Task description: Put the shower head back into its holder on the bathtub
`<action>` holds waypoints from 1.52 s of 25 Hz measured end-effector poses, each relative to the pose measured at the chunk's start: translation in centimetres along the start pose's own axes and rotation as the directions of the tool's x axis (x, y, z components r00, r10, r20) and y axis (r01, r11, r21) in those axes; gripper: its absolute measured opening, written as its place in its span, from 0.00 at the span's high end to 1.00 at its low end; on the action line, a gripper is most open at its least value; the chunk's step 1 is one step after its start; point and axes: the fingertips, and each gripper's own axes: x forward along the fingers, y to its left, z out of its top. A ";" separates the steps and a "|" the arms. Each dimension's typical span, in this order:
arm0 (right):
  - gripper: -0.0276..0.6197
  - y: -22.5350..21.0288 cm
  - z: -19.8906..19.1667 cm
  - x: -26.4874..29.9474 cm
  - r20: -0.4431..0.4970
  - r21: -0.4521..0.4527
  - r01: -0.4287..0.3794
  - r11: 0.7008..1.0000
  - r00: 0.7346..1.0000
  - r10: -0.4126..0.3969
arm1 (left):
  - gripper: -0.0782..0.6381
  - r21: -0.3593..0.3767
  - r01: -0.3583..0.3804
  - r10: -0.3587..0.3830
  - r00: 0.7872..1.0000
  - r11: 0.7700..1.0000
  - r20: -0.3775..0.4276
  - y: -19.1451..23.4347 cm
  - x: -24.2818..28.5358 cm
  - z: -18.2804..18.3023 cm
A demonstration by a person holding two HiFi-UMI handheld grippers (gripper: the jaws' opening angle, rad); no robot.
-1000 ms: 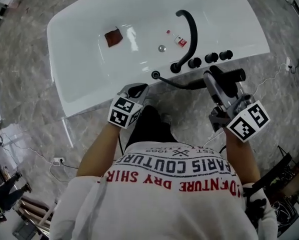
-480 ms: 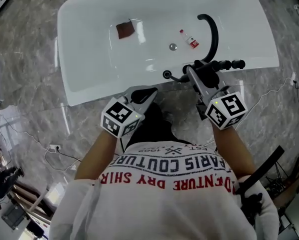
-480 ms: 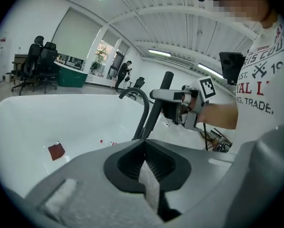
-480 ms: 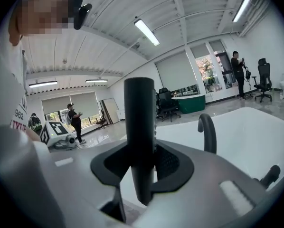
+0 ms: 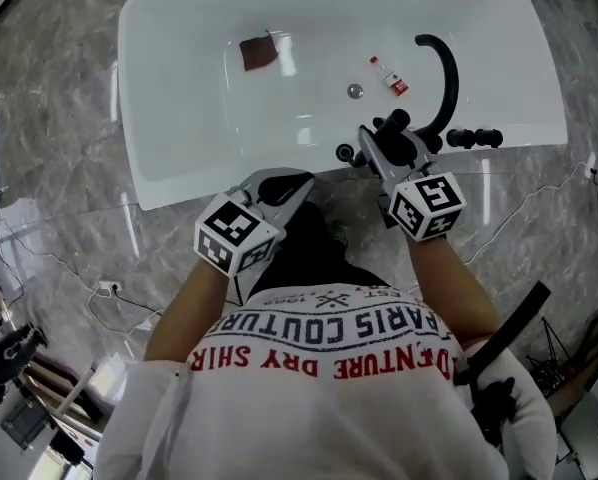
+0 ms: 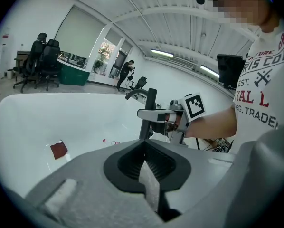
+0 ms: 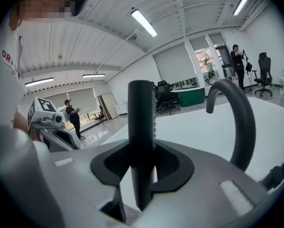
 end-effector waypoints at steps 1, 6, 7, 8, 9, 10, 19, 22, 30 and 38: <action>0.77 -0.1 -0.3 0.6 -0.007 -0.004 0.003 1.000 1.000 -0.003 | 0.88 -0.001 -0.002 0.002 1.000 1.000 -0.001 0.2 -0.2 0.1; 0.78 -0.7 -1.8 2.2 -0.039 -0.008 0.024 1.000 0.999 -0.024 | 0.88 0.002 -0.004 0.004 1.000 1.000 -0.015 1.3 -0.7 0.1; 0.78 -0.9 -2.3 2.3 -0.046 -0.013 0.030 0.999 0.998 -0.030 | 0.88 0.002 -0.005 0.005 1.000 1.000 -0.018 1.6 -0.8 0.1; 0.78 -1.1 -3.0 2.5 -0.059 -0.016 0.038 0.999 0.998 -0.038 | 0.88 0.002 -0.005 0.005 1.000 1.000 -0.019 1.7 -0.9 0.2; 0.78 -1.4 -3.7 2.7 -0.073 -0.013 0.047 0.999 0.996 -0.047 | 0.88 0.000 -0.006 0.006 1.000 1.000 -0.019 1.9 -1.0 0.2; 0.78 -1.7 -4.5 2.9 -0.085 -0.005 0.057 0.998 0.995 -0.057 | 0.88 -0.003 -0.005 0.005 1.000 1.000 -0.019 2.1 -1.1 0.3; 0.78 -1.7 -9.7 5.0 -0.181 -0.053 0.081 0.995 0.979 -0.089 | 0.88 -0.014 0.030 -0.031 0.998 0.999 -0.050 4.2 -0.9 0.0; 0.78 -0.8 -10.7 5.4 -0.218 -0.108 0.057 0.993 0.973 -0.080 | 0.88 -0.009 0.040 -0.040 0.998 0.999 -0.058 4.6 -1.1 0.2; 0.77 -0.2 -11.7 6.1 -0.259 -0.099 0.059 0.993 0.962 -0.083 | 0.88 0.008 0.085 -0.084 0.991 0.996 -0.100 4.6 -0.3 0.1; 0.68 0.3 -11.3 3.3 -0.249 -0.022 0.098 0.995 0.963 -0.101 | 0.88 0.044 0.125 -0.120 0.988 0.991 -0.097 3.4 -0.2 0.7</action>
